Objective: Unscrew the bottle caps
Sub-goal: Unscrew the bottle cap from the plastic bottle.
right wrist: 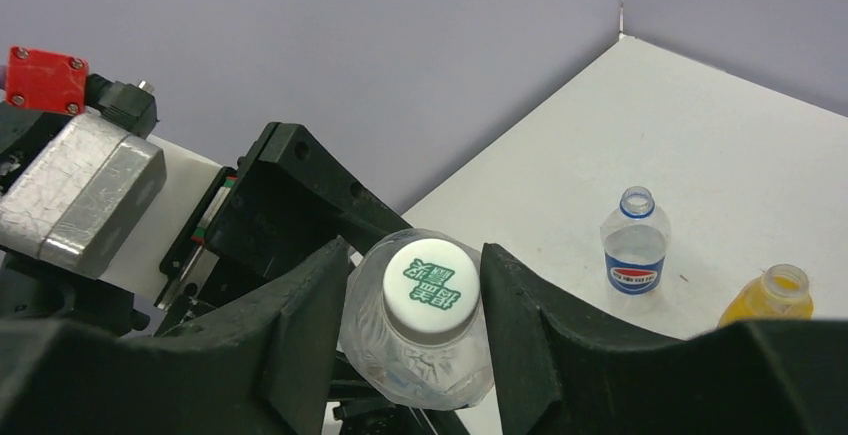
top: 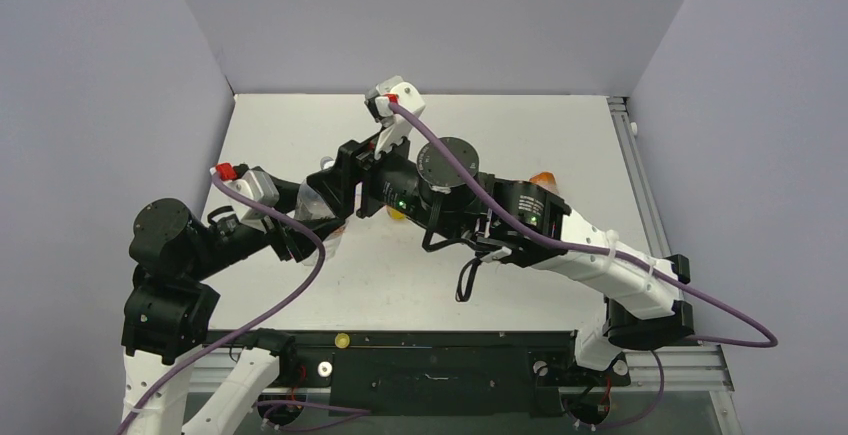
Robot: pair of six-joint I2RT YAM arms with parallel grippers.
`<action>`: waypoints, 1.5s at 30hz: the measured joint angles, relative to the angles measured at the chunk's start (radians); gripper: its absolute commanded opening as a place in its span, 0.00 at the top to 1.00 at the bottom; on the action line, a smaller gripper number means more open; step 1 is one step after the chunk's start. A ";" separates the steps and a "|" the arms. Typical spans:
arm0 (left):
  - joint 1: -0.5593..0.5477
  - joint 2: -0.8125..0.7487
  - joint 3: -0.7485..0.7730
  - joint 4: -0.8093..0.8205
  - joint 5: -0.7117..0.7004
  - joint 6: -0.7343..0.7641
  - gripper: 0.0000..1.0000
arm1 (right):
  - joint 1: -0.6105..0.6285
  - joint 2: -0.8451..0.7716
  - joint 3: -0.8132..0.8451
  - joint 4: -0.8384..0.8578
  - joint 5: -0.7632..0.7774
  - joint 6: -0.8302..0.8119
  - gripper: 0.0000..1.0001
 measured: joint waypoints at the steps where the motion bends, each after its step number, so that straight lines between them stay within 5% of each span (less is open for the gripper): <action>1: 0.000 0.000 0.000 0.000 0.000 -0.003 1.00 | 0.000 0.006 0.000 0.000 -0.002 0.001 0.60; 12: 0.000 0.000 0.001 0.006 0.007 -0.068 1.00 | -0.007 0.014 -0.001 -0.004 -0.003 -0.001 0.99; 20: 0.000 0.003 0.001 0.055 0.080 -0.161 1.00 | -0.005 -0.061 -0.100 0.074 -0.037 -0.042 1.00; 34: -0.003 0.018 -0.047 0.439 0.387 -0.593 1.00 | -0.025 -0.212 -0.225 0.188 -0.418 -0.169 1.00; 36: -0.003 0.019 -0.051 0.467 0.409 -0.620 1.00 | -0.026 -0.216 -0.226 0.188 -0.442 -0.182 0.84; 38: -0.003 0.019 -0.050 0.463 0.413 -0.610 0.99 | -0.025 -0.217 -0.226 0.186 -0.443 -0.190 0.35; 40: -0.003 0.021 -0.041 0.418 0.401 -0.568 0.99 | -0.019 -0.217 -0.224 0.175 -0.407 -0.190 0.24; 45: -0.003 0.026 -0.025 0.235 0.278 -0.373 0.99 | 0.006 -0.206 -0.151 0.135 -0.208 -0.189 0.20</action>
